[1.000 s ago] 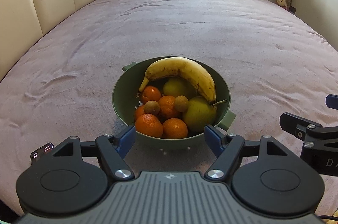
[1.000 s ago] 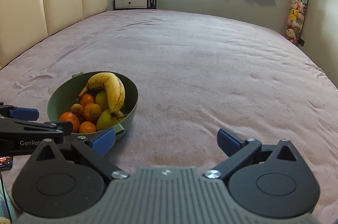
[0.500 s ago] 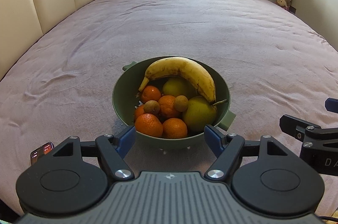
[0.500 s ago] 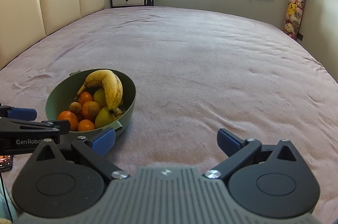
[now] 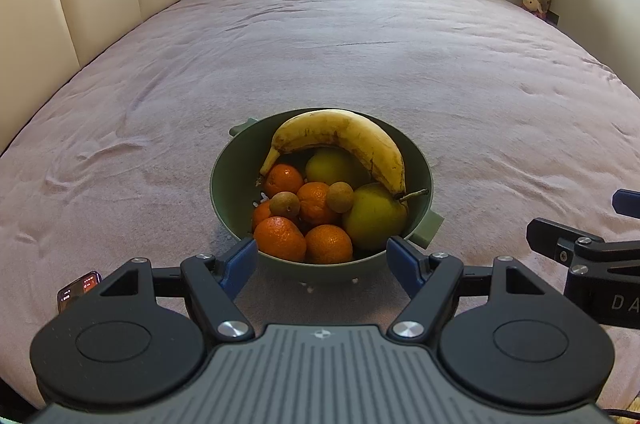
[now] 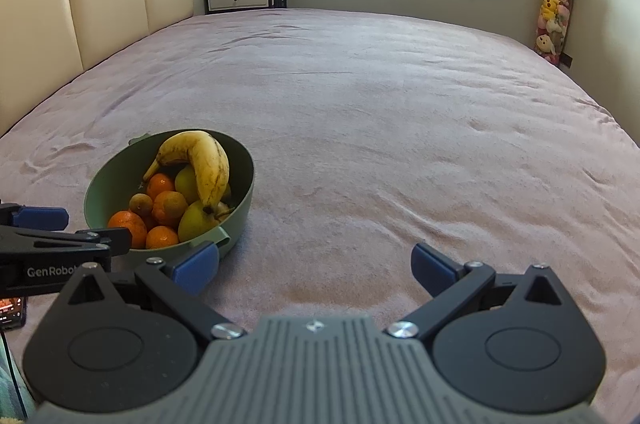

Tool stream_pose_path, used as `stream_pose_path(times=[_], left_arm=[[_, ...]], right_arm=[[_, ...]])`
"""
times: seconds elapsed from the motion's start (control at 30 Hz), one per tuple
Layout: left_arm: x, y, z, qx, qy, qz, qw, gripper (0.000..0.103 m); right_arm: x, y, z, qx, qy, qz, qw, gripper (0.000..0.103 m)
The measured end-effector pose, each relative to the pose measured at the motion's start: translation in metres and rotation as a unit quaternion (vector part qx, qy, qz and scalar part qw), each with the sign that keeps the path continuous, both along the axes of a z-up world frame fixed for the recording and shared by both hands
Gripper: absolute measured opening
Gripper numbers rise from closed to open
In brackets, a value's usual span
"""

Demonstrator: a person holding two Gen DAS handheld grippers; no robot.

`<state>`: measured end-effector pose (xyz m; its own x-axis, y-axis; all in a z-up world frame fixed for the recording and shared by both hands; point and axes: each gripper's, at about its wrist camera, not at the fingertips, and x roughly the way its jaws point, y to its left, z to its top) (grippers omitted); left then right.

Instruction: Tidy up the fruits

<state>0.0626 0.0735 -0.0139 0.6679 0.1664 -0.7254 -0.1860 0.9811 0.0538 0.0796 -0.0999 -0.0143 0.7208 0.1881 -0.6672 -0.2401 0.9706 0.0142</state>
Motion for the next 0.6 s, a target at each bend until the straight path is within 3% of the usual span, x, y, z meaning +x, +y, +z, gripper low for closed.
stream_pose_path(times=[0.6], left_arm=[[-0.0009, -0.0007, 0.0014, -0.001, -0.003, 0.001, 1.0000, 0.086]], right_arm=[[0.0026, -0.0064, -0.0026, 0.016, 0.014, -0.018, 1.000, 0.099]])
